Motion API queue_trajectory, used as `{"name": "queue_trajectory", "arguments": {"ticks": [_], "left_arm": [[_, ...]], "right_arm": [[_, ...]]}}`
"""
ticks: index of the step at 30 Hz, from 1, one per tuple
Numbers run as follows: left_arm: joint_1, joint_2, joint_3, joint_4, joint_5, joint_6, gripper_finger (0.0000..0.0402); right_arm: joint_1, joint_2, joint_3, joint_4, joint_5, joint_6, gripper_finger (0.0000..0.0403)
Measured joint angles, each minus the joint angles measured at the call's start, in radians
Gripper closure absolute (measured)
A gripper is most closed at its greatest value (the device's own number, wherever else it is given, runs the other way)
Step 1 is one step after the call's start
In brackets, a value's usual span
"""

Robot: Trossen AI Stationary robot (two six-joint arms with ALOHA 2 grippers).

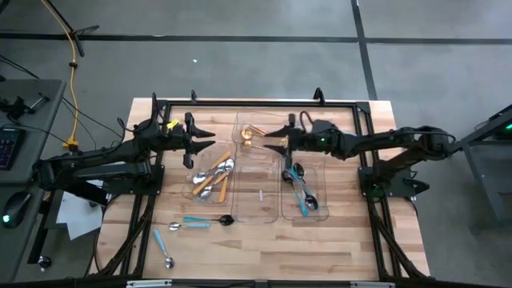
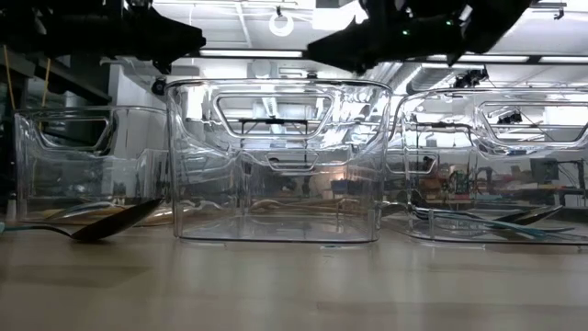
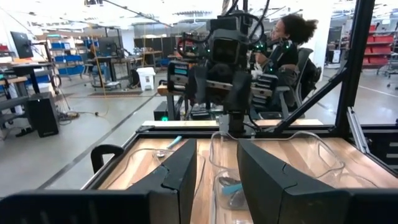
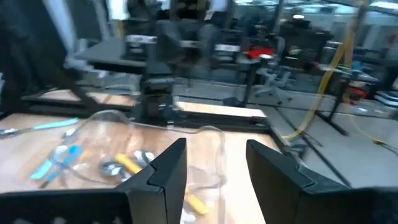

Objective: Sort silverware by color (type)
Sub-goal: Put the light blue spoon into the middle transparent bin

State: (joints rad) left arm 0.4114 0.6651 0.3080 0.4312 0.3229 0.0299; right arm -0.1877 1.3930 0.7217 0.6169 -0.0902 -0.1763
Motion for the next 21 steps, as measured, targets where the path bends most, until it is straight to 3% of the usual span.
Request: {"name": "queue_trajectory", "arguments": {"ticks": [11, 21], "left_arm": [[0.0, 0.0, 0.0, 0.008, 0.0, 0.025, 0.0298], [0.0, 0.0, 0.0, 0.013, -0.004, 0.027, 0.0298]], "right_arm": [[-0.049, -0.245, -0.286, 0.243, 0.009, 0.029, 0.0252], [-0.047, -0.254, -0.284, 0.242, 0.008, 0.04, 0.0252]]}}
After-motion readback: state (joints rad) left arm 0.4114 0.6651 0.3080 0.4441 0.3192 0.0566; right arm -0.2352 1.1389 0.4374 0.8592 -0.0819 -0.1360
